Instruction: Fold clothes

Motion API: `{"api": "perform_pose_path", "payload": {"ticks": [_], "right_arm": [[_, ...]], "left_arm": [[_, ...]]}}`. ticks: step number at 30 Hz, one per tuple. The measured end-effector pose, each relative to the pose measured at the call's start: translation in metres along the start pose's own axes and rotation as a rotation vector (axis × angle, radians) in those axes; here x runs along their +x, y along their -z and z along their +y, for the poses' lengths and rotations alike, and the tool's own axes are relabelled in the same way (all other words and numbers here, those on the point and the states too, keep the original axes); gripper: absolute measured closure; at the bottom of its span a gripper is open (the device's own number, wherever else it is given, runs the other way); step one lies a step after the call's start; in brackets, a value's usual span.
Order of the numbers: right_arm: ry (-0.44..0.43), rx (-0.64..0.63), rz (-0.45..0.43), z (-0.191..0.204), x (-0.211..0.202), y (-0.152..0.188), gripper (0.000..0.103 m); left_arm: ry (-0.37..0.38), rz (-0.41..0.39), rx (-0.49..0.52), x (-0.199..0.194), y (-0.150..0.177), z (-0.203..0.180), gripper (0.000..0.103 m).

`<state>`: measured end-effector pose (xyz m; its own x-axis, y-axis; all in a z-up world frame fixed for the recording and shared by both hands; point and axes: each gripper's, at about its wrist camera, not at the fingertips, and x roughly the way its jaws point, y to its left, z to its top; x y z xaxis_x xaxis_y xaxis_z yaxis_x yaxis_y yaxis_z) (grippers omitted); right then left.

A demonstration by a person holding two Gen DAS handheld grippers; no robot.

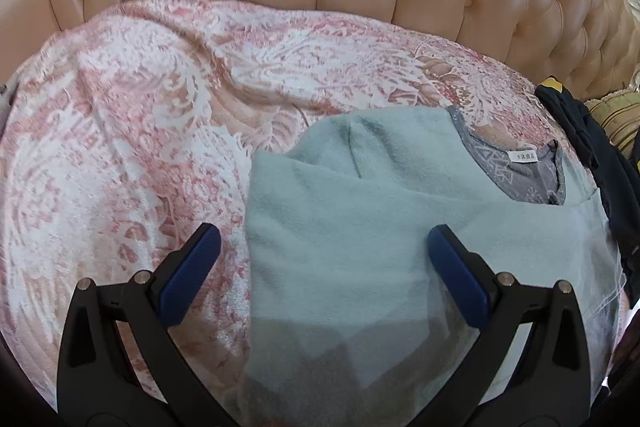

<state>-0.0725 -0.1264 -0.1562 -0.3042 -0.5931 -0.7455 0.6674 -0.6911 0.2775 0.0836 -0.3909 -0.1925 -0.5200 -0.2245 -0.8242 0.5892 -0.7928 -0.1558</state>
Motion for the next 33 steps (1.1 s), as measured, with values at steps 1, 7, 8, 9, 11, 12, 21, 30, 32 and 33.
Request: {"api": "perform_pose_path", "payload": {"ticks": [1,7,8,9,11,12,21,30,32,33], "right_arm": [[0.0,0.015,-0.019,-0.005,-0.003,-0.006,0.016],[-0.015,-0.039,0.003,0.006,0.018,-0.037,0.015],[-0.023,-0.051,0.012,0.009,0.023,-0.041,0.015],[-0.043,-0.06,0.029,0.012,0.032,-0.044,0.015],[-0.083,-0.077,0.08,0.019,0.05,-0.048,0.015],[-0.093,-0.088,0.113,0.021,0.06,-0.05,0.015],[-0.005,-0.125,0.183,0.003,0.082,-0.047,0.015],[0.019,-0.156,0.096,0.018,0.02,-0.028,0.0],[0.024,-0.207,0.087,0.029,0.002,-0.01,0.0],[0.02,-0.222,0.089,0.034,-0.002,0.0,0.0]], "left_arm": [[-0.01,-0.026,-0.004,-0.006,-0.001,-0.001,0.0],[0.016,-0.075,0.1,-0.015,-0.027,-0.041,0.0],[0.019,-0.065,0.129,-0.012,-0.032,-0.05,0.0],[0.014,-0.027,0.141,0.0,-0.034,-0.052,0.0],[0.001,0.058,0.161,0.026,-0.036,-0.055,0.0],[0.004,0.067,0.156,0.03,-0.037,-0.052,0.0],[0.031,0.081,0.11,0.041,-0.043,-0.032,0.0],[0.002,-0.026,0.208,-0.024,-0.009,-0.031,0.0],[-0.005,-0.054,0.233,-0.041,0.0,-0.03,0.0],[-0.009,-0.067,0.245,-0.049,0.004,-0.03,0.0]]}}
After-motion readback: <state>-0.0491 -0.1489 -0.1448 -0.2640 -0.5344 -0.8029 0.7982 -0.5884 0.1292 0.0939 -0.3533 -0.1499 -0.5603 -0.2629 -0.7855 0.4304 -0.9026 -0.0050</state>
